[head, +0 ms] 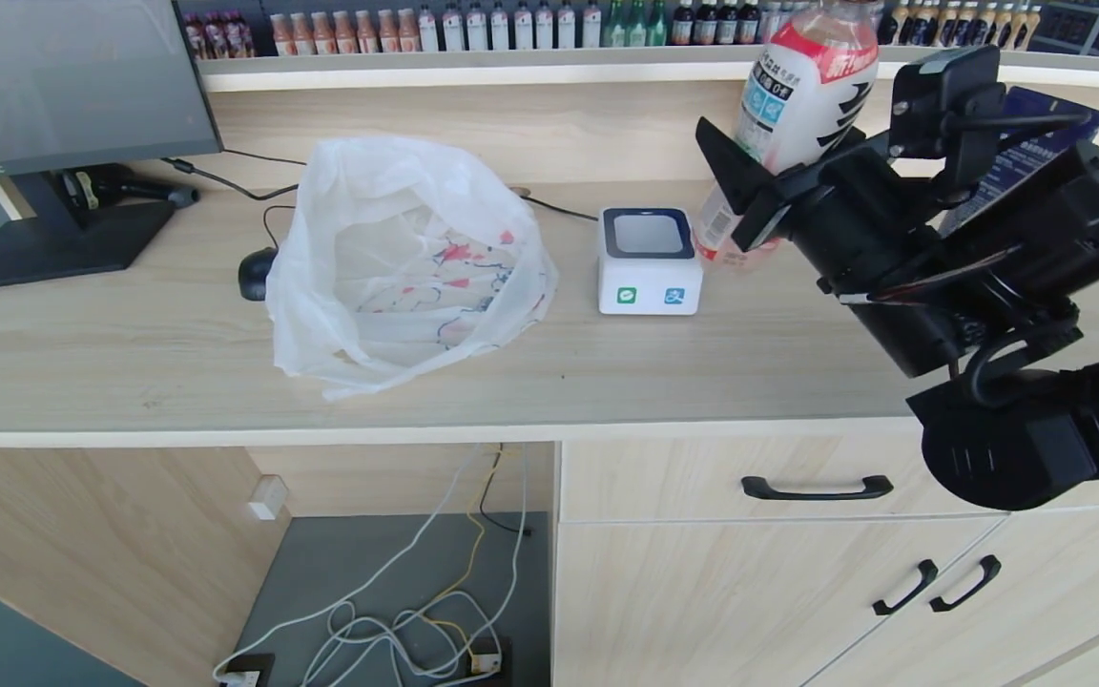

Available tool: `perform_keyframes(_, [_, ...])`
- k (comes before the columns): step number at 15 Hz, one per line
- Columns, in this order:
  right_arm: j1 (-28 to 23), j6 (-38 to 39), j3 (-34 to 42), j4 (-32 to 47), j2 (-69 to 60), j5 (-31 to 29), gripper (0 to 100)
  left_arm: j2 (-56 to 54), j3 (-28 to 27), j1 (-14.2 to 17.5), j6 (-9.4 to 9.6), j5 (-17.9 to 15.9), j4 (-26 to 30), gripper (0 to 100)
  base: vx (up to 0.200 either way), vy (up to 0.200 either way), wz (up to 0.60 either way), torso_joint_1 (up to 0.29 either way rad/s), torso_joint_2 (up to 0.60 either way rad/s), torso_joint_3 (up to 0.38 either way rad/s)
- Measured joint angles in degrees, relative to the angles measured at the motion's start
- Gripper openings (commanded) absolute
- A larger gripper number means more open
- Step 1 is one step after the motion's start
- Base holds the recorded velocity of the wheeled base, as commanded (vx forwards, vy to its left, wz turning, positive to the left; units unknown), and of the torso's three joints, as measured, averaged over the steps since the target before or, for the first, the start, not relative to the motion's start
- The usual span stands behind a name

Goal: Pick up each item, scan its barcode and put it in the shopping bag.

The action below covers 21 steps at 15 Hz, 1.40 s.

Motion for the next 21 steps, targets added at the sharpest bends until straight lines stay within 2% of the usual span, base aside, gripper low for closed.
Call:
perform_keyframes(5, [0.46, 4.40, 5.07, -1.78, -4.35, -7.74, 0, 0.00, 0.00, 0.05, 0.00, 0.00, 0.02, 100, 0.000, 0.000, 0.00, 0.000, 0.00, 0.000])
perform_keyframes(10, [0.66, 11.50, 6.14, -3.61, -8.57, -17.41, 0, 0.00, 0.00, 0.00, -0.02, 0.00, 0.02, 100, 0.000, 0.000, 0.00, 0.000, 0.00, 0.000])
perform_keyframes(17, [-0.39, 9.61, 6.67, -4.32, -8.73, -17.94, 0, 0.00, 0.00, 0.10, -0.13, 0.00, 0.02, 100, 0.000, 0.000, 0.00, 0.000, 0.00, 0.000])
perform_keyframes(21, [-0.55, 9.61, 6.42, -4.57, -6.94, -17.85, 0, 0.00, 0.00, 0.10, -0.13, -0.02, 0.00, 100, 0.000, 0.200, 0.00, 0.000, 0.00, 0.001])
